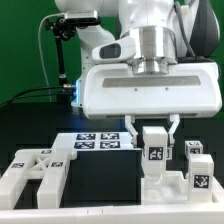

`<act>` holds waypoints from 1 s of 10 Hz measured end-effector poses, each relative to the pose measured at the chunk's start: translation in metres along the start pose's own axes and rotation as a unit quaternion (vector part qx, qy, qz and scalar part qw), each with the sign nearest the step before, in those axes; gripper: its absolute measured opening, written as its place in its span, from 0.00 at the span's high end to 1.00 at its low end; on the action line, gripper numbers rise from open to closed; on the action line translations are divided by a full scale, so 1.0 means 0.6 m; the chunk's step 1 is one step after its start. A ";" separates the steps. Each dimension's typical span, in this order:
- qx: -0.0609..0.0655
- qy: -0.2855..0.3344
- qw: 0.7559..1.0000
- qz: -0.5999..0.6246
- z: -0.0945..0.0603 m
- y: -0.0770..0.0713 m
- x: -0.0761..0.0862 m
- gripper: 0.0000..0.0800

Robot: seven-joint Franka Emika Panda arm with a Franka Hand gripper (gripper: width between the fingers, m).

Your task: Assemble chair

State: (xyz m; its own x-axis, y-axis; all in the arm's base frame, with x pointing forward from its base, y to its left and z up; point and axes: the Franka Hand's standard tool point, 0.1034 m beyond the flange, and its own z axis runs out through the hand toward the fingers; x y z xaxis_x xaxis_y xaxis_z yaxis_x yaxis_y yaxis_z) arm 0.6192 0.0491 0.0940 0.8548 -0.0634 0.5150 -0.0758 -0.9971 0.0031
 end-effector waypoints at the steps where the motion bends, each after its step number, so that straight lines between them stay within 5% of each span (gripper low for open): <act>1: 0.000 -0.002 1.000 -0.001 0.003 -0.001 -0.005 0.64; 10: -0.008 0.004 1.000 -0.008 0.033 0.001 -0.016 0.64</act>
Offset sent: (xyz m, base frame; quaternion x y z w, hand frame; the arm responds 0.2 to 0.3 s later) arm 0.0059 0.0005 -0.0069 -0.0027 0.0065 0.0022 1.0000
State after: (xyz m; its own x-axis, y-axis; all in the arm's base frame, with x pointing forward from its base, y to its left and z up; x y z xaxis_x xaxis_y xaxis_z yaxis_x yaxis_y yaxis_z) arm 0.6212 0.0486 0.0718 0.8518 -0.0470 0.5218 -0.0707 -0.9972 0.0255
